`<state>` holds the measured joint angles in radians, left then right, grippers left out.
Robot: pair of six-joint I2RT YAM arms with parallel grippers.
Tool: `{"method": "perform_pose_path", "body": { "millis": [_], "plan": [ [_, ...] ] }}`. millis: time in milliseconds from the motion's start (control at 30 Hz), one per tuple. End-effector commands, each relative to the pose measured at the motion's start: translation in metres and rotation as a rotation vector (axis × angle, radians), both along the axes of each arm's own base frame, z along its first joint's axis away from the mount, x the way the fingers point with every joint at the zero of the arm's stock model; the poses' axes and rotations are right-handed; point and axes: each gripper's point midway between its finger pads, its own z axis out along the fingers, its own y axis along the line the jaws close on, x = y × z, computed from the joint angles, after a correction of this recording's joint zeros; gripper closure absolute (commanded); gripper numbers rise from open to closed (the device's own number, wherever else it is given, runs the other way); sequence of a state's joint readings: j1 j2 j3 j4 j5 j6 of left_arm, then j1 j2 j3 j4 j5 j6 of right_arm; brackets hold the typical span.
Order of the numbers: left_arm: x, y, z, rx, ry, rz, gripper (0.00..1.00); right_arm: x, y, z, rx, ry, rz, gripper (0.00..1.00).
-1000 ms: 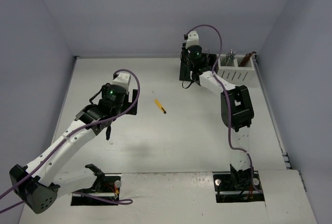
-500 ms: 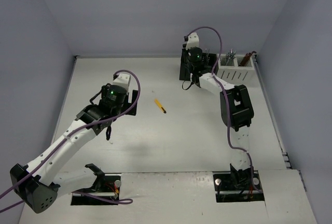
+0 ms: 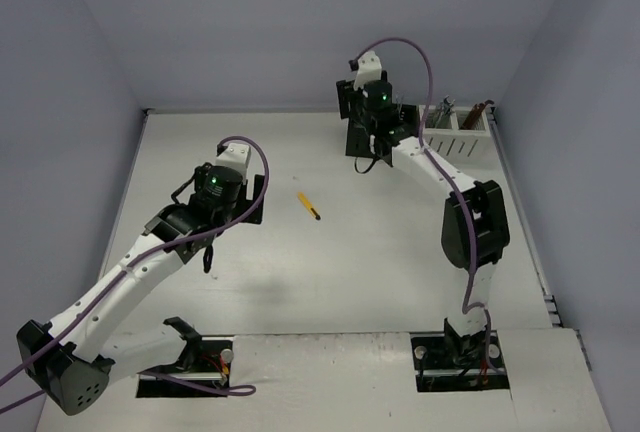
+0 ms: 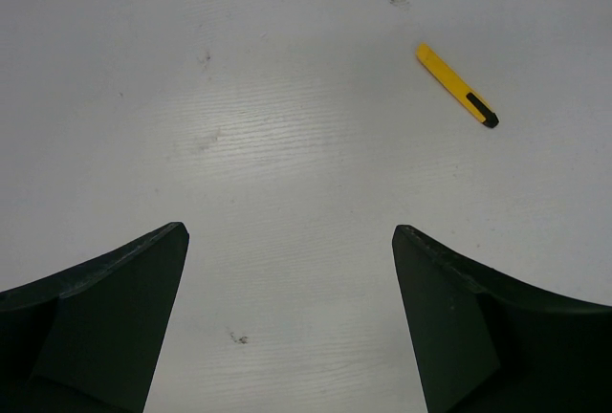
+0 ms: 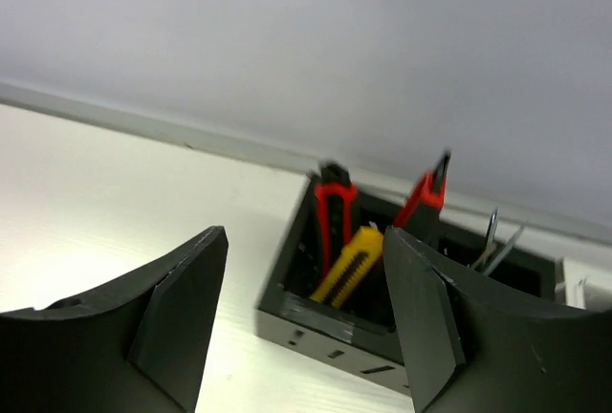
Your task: Sort the tools into containers
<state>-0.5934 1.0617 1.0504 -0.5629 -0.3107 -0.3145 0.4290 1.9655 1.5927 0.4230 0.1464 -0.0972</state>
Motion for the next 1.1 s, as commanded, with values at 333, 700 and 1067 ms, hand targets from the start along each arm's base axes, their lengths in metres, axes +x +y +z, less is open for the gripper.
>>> {"method": "perform_pose_path", "body": {
  "millis": [333, 700, 1067],
  "plan": [
    [0.002, -0.003, 0.032, -0.075, -0.089, -0.015, 0.15, -0.171, 0.1, -0.096, -0.019, 0.623, 0.284, 0.34],
    [-0.008, 0.002, 0.026, -0.076, -0.071, -0.013, 0.15, -0.197, 0.131, -0.184, -0.108, 0.809, 0.288, 0.37],
    [-0.019, 0.014, 0.018, -0.054, -0.054, 0.016, 0.15, -0.183, 0.137, -0.234, -0.179, 0.853, 0.268, 0.46]
  ]
}}
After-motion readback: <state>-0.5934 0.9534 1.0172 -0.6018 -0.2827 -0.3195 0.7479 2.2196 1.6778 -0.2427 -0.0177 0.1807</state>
